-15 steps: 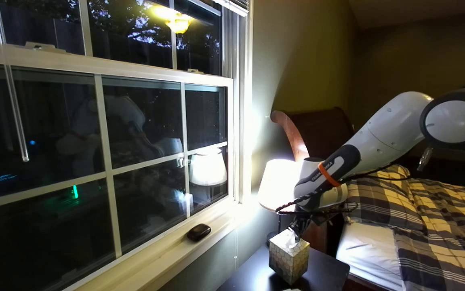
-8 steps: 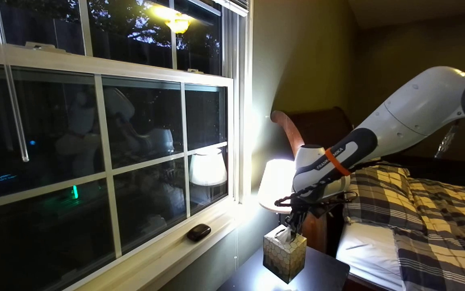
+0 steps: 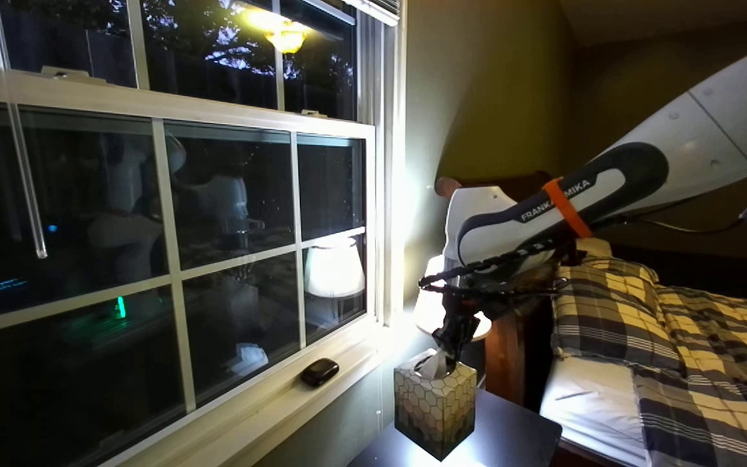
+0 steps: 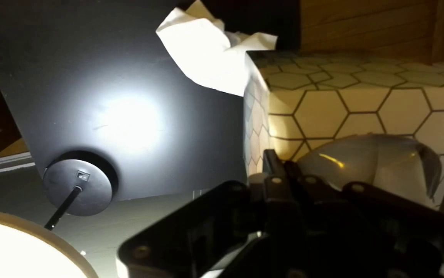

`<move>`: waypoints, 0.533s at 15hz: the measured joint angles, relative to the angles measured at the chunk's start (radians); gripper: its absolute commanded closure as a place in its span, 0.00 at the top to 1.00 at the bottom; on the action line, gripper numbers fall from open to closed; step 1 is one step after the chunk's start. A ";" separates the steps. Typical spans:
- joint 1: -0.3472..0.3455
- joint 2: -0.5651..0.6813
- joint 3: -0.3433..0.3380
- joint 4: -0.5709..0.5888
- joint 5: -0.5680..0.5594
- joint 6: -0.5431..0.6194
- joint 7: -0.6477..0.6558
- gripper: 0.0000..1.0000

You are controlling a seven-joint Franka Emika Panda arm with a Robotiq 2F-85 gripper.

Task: Put the tissue box on the windowsill.

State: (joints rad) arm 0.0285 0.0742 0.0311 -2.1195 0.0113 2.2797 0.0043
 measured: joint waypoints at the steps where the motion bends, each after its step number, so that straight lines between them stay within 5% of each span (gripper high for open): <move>1: 0.014 -0.020 0.013 0.007 0.004 -0.030 0.023 0.02; 8: 0.035 -0.049 0.036 0.026 0.021 -0.078 0.055 0.01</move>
State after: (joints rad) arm 0.0630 0.0255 0.0671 -2.0935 0.0318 2.2018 0.0595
